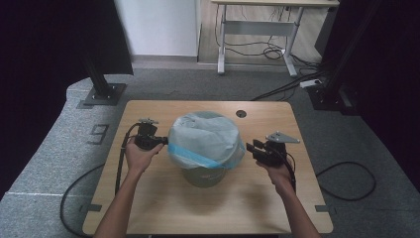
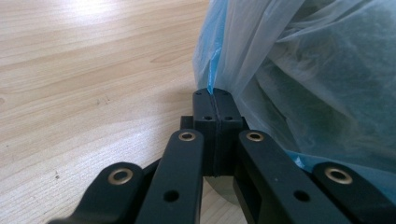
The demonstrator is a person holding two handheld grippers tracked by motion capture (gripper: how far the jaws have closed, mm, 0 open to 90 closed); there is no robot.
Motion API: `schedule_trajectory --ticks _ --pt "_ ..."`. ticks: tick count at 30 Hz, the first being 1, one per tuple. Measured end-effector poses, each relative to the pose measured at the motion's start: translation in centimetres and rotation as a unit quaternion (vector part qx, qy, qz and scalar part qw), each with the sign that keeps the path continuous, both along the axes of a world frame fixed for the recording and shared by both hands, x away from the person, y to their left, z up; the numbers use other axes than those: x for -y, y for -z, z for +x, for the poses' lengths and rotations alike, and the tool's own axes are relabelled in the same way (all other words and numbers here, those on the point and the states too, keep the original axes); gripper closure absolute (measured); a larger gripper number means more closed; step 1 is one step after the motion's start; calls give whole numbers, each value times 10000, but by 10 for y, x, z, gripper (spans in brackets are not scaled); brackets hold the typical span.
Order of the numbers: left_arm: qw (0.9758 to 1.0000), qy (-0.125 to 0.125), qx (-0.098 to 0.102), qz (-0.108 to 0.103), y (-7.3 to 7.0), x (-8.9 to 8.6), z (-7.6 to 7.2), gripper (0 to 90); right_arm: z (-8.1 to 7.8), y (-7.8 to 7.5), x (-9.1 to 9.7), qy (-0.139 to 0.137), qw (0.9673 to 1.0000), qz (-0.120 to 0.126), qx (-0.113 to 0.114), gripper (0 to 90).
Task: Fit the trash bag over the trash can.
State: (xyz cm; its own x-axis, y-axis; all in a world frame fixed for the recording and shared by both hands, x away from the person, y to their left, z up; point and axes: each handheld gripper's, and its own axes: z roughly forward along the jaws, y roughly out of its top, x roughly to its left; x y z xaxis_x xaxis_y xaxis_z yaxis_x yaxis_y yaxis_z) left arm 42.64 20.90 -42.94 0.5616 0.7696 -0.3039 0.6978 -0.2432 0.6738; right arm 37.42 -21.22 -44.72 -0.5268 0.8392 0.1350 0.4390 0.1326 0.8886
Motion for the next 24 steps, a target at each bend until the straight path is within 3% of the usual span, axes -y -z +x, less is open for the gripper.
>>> schedule_trajectory --ticks 5,8,14,20,24 --pt "10000 -8 57 13 -2 -1 -2 897 -37 -3 -9 -584 9975 48 405 579" --pt "10000 -33 71 14 -3 -2 -3 896 -54 -3 -16 -900 9945 133 516 555" --pt "10000 -24 60 22 -4 -2 -4 896 -75 -8 -40 -1527 9851 64 791 521" --pt "10000 -11 73 17 -5 -2 -5 897 -81 -14 -56 -1667 9811 -182 968 517" --pt "10000 1 69 12 -6 -2 -6 897 -83 -14 -61 -1459 9831 -325 1059 655"
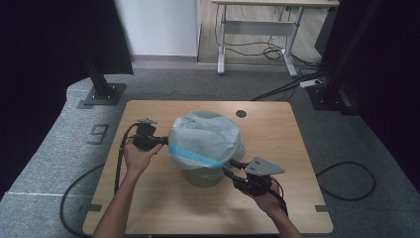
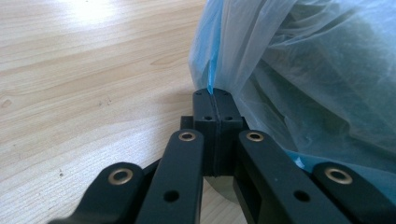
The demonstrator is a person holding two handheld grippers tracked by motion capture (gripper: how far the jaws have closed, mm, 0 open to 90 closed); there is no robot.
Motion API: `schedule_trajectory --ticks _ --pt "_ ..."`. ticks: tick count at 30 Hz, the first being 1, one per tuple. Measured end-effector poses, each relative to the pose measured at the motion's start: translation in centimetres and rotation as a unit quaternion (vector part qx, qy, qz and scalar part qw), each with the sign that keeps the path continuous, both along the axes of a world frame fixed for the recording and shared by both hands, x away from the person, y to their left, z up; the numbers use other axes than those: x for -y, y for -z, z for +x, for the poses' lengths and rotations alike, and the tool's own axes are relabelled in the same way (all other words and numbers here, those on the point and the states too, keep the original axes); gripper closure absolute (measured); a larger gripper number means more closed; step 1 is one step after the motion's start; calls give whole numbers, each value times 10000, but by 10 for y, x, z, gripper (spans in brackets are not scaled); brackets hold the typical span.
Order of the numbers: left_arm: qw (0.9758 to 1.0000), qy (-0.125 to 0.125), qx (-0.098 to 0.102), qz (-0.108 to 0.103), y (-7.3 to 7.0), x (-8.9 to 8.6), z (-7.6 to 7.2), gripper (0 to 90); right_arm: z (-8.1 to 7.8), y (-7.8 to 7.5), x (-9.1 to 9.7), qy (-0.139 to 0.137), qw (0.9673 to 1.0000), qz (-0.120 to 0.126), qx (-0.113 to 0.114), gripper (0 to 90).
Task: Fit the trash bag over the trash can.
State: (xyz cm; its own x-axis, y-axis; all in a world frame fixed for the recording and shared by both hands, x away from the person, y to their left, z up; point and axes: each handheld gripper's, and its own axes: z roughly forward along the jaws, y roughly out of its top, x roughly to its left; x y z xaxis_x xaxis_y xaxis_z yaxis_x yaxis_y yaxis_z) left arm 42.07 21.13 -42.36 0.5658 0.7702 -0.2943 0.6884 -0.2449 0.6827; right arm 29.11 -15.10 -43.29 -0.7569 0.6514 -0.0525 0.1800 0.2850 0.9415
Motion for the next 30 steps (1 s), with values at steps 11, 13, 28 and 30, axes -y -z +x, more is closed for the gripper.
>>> schedule_trajectory --ticks 11,13,28,30 --pt "10000 21 -15 -23 1 -2 -3 897 -6 10 -3 -451 9990 -9 -65 890" --pt "9999 47 -65 -126 3 -4 -4 897 -8 20 -4 -562 9982 -52 -193 890" --pt "9991 75 -426 30 31 -5 -9 896 0 73 -18 -796 9900 -405 -1091 891" --pt "9986 123 -512 92 37 -3 -7 895 3 78 -16 -710 9894 -489 -1166 890"
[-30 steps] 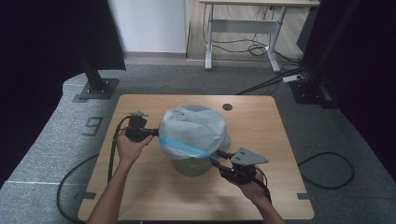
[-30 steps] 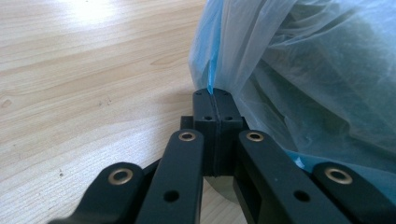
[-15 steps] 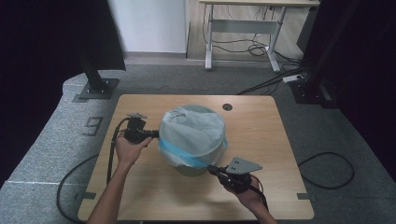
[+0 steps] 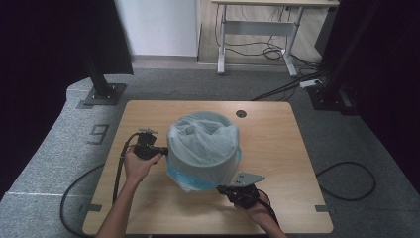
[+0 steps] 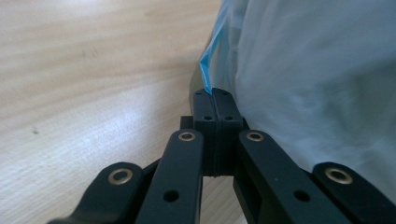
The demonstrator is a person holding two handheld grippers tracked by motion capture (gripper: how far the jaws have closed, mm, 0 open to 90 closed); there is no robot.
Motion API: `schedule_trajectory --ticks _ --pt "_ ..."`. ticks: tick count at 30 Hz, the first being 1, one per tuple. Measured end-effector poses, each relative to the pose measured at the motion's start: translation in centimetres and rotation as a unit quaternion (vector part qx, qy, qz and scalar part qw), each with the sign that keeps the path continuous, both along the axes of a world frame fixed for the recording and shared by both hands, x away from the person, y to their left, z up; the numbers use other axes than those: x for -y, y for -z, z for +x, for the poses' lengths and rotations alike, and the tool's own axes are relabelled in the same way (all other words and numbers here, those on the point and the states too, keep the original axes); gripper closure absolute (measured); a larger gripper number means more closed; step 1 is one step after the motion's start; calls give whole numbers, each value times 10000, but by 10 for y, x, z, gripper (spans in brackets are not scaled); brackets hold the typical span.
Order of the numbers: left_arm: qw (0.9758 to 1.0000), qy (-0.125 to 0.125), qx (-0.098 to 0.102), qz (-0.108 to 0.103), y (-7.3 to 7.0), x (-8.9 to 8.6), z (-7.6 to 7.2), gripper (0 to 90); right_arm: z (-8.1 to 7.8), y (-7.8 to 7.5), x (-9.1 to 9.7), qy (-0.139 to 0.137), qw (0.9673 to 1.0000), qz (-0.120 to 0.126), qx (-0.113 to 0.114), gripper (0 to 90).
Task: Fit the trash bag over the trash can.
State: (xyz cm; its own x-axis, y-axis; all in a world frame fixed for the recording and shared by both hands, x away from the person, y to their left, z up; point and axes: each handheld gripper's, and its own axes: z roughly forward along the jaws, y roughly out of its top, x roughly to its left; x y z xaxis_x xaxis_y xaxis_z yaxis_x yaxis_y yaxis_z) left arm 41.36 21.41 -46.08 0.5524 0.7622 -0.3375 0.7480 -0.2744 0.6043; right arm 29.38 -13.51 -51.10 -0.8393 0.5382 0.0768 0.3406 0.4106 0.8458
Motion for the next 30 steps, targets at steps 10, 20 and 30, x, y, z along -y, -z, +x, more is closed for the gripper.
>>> schedule_trajectory --ticks 10,20,30 --pt "9998 72 -175 8 19 14 4 888 4 13 11 181 9997 -141 -78 889" --pt "9996 101 -231 -85 23 7 -1 810 6 19 18 240 9995 -122 -190 888" --pt "9972 253 259 -658 12 -32 -33 466 -2 1 41 596 9964 592 122 605"
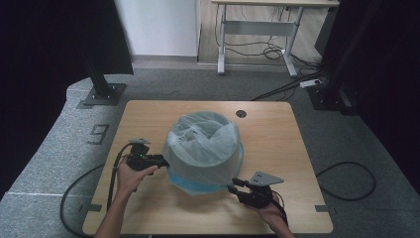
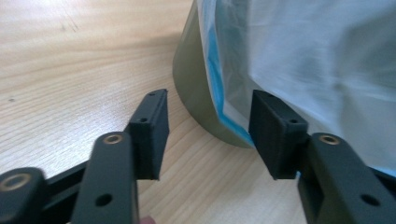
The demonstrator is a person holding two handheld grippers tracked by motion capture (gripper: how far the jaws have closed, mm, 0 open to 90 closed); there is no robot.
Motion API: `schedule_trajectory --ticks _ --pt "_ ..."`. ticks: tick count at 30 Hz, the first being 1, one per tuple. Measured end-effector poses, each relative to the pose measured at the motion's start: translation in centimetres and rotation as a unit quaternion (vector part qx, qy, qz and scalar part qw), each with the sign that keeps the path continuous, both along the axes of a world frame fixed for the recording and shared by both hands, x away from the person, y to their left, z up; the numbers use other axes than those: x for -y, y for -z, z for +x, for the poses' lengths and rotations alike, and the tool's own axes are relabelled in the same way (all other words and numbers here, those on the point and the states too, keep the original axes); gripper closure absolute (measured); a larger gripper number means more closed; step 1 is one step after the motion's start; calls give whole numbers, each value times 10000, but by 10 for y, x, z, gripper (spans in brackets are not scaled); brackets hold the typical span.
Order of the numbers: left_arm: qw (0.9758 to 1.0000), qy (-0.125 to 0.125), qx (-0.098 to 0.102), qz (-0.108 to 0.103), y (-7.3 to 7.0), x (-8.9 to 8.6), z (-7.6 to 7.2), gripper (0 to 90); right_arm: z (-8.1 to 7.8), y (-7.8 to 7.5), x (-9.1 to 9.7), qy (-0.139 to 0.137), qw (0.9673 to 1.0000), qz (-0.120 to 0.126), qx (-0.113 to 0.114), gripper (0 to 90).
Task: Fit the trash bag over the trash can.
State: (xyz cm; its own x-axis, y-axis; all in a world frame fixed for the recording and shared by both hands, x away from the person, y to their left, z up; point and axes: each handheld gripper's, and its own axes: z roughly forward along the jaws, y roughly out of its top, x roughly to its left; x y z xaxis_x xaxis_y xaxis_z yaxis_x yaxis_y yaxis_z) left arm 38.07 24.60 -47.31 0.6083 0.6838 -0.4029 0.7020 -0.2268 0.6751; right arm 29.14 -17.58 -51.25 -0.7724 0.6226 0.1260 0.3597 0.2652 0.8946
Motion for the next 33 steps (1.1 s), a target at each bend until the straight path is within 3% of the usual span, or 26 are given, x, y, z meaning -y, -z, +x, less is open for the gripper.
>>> schedule_trajectory --ticks 3,4,9,17,24,29,31,33 --pt "9997 -26 214 -142 -6 -10 -9 398 -1 -3 8 115 9998 149 67 564" --pt "9991 -35 366 -222 -9 -14 -14 399 -2 -3 10 140 9997 184 88 553" --pt "9960 34 766 -459 -19 -25 -26 402 -6 -4 21 315 9987 364 144 505" --pt "9914 205 1199 -482 -43 -25 -31 401 -8 -1 31 438 9981 420 144 499" --pt "9869 448 1489 -426 -80 -9 -22 396 -4 -1 39 462 9979 432 157 495" --pt "9852 735 1517 -301 -99 13 -11 396 -2 -1 48 568 9972 479 121 496" --pt "9834 923 1551 -184 -108 24 -7 393 -2 -1 50 562 9973 460 147 500" --pt "9819 1049 1563 -205 -117 34 -2 391 -3 -2 53 558 9971 478 181 500"
